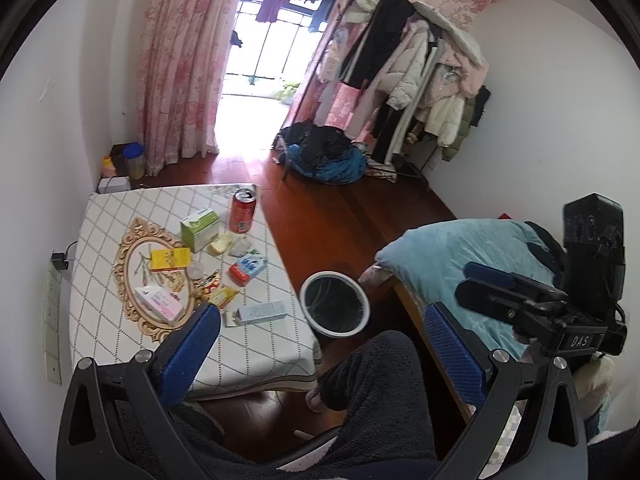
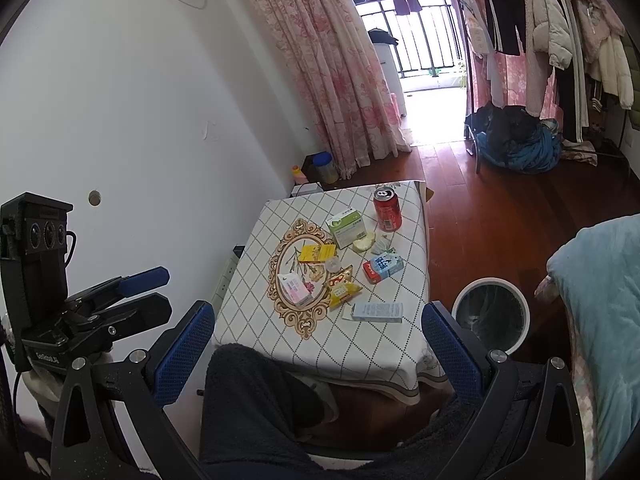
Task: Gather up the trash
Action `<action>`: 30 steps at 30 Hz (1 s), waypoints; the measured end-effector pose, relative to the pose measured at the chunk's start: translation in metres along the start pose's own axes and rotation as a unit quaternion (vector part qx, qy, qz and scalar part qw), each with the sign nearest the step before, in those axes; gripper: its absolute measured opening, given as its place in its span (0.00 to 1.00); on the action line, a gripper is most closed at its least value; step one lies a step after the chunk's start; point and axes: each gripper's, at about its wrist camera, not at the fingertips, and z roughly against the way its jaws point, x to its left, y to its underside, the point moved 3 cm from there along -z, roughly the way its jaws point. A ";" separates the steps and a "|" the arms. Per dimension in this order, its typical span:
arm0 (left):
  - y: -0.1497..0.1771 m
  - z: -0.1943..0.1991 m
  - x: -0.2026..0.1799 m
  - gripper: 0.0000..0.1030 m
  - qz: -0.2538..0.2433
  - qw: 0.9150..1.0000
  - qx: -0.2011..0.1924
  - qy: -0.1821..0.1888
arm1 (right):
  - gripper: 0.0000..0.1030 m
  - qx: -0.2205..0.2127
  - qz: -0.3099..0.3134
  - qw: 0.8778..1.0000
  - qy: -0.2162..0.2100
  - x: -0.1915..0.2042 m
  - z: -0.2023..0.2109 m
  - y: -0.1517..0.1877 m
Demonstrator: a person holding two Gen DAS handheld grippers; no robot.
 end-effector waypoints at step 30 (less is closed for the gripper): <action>0.117 -0.251 0.261 1.00 0.203 0.901 0.195 -0.330 | 1.00 0.362 0.283 0.872 0.169 -0.065 -0.444 0.097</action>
